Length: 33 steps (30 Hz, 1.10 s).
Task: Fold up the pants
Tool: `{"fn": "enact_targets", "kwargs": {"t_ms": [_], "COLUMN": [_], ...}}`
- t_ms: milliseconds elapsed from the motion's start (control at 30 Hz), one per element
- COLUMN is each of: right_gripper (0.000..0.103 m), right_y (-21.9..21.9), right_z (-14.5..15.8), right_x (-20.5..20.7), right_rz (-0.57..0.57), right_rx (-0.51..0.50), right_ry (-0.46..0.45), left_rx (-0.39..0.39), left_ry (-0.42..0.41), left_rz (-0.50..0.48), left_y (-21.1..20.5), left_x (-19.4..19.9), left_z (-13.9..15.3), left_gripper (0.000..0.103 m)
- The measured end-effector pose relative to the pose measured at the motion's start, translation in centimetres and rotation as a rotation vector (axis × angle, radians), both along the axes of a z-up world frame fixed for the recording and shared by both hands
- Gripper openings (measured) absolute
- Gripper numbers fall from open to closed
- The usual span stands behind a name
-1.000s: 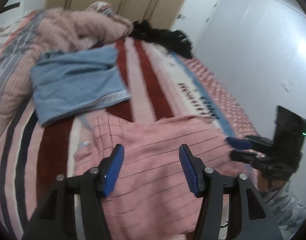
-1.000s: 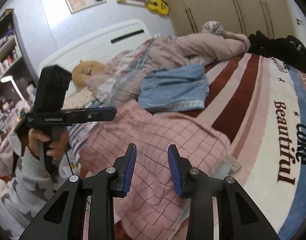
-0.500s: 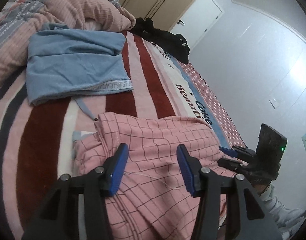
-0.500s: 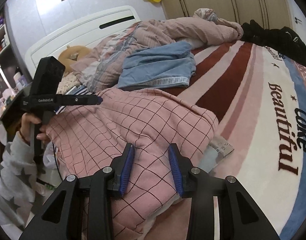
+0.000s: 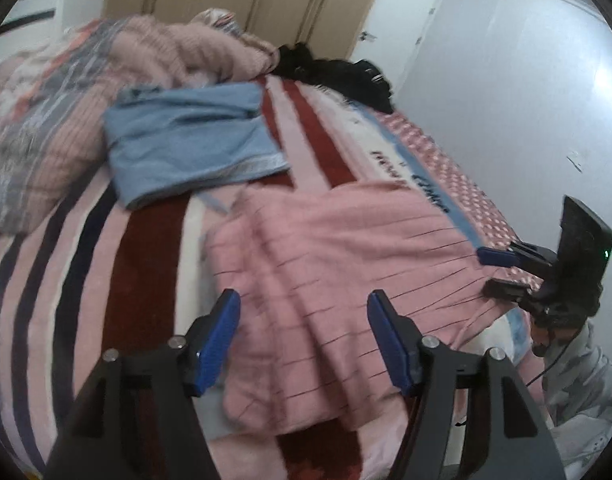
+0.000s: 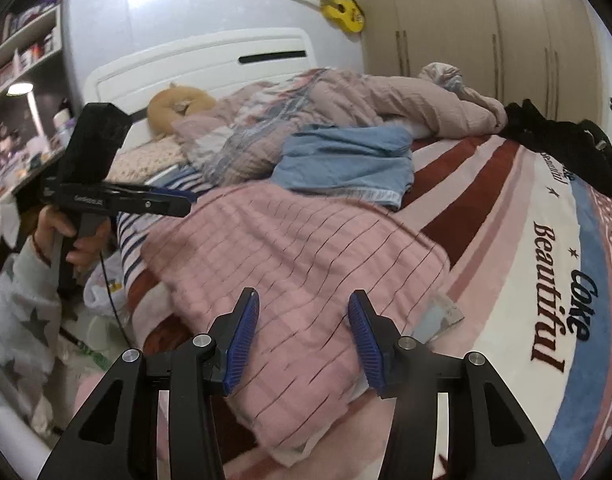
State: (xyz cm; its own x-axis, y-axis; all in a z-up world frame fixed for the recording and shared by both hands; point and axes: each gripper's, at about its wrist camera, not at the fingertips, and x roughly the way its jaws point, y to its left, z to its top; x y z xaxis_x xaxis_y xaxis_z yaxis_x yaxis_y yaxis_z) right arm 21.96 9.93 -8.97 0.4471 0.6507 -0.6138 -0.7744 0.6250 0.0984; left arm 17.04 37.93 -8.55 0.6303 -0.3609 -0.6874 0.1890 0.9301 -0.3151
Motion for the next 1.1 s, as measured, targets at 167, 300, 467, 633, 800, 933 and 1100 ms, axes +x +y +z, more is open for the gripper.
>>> {"fn": "enact_targets", "kwargs": {"t_ms": [167, 300, 467, 633, 800, 933, 1100], "right_gripper": [0.046, 0.046, 0.048, 0.051, 0.062, 0.064, 0.079], "right_y": [-0.1, -0.6, -0.8, -2.6, -5.3, -8.4, -13.1], "right_z": [-2.4, -2.4, -1.6, -0.8, 0.8, 2.3, 4.3], "right_x": [0.2, 0.6, 0.2, -0.1, -1.7, -3.8, -7.6], "right_rz": [-0.018, -0.03, -0.037, -0.057, -0.086, -0.118, -0.196], "right_rx": [-0.04, -0.02, -0.003, 0.07, 0.11, 0.145, 0.17], "right_ry": [0.029, 0.056, 0.052, 0.077, 0.03, -0.023, -0.143], "left_rx": [-0.043, -0.046, 0.002, 0.045, 0.089, 0.178, 0.199], "left_ry": [0.09, 0.069, 0.035, -0.035, -0.148, -0.251, -0.409], "left_rz": [0.022, 0.036, 0.06, 0.08, 0.099, 0.142, 0.201], "left_y": [0.9, 0.8, 0.1, -2.2, -6.8, -11.9, -18.8], "left_x": [0.8, 0.1, -1.3, -3.2, -5.1, -6.8, -10.2], "left_z": [-3.5, -3.0, -1.1, 1.5, 4.8, 7.1, 9.0], "left_gripper": [0.063, 0.063, 0.063, 0.066, 0.078, 0.08, 0.099]}}
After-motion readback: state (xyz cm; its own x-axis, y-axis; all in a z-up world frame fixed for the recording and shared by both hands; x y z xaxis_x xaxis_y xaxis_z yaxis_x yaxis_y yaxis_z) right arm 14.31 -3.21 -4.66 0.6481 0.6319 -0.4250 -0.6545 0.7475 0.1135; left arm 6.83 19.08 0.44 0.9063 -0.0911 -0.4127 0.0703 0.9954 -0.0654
